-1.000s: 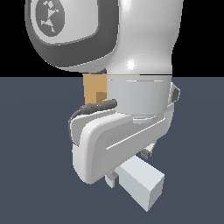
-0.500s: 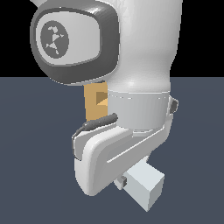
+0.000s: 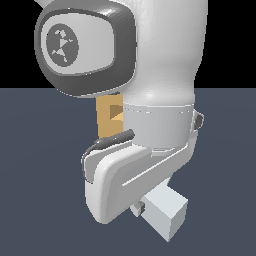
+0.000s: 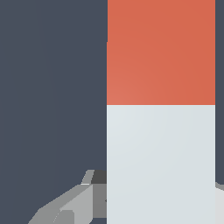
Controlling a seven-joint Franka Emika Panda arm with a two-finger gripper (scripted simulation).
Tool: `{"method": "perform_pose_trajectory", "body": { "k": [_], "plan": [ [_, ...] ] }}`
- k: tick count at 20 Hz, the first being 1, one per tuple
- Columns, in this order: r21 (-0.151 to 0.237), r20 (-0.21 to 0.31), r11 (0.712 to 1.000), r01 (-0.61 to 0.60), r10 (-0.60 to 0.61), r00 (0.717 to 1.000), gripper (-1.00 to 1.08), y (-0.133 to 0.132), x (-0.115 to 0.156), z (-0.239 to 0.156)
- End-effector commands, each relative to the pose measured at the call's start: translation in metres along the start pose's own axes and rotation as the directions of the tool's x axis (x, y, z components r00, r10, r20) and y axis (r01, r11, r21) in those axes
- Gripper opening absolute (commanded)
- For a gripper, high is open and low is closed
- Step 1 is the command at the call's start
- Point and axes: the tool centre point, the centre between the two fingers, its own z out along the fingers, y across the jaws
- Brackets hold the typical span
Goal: Insert the peg into the horizontal hole in a box.
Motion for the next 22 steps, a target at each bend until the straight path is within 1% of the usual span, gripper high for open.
{"method": "perform_pose_trajectory", "body": {
  "k": [1,7,13,17,22],
  "plan": [
    [0.0,0.0,1.0,-0.005,0.005,1.0,-1.0,0.0,0.001,-0.001],
    [0.0,0.0,0.998,-0.06,0.06,0.998,-1.0,-0.006,0.008,-0.006],
    [-0.001,0.0,0.986,-0.165,0.165,0.986,-1.0,-0.016,0.022,-0.016],
    [-0.001,0.0,0.965,-0.261,0.261,0.965,-1.0,-0.023,0.036,-0.025],
    [-0.002,0.0,0.921,-0.389,0.389,0.921,-1.0,-0.031,0.056,-0.038]
  ]
}}
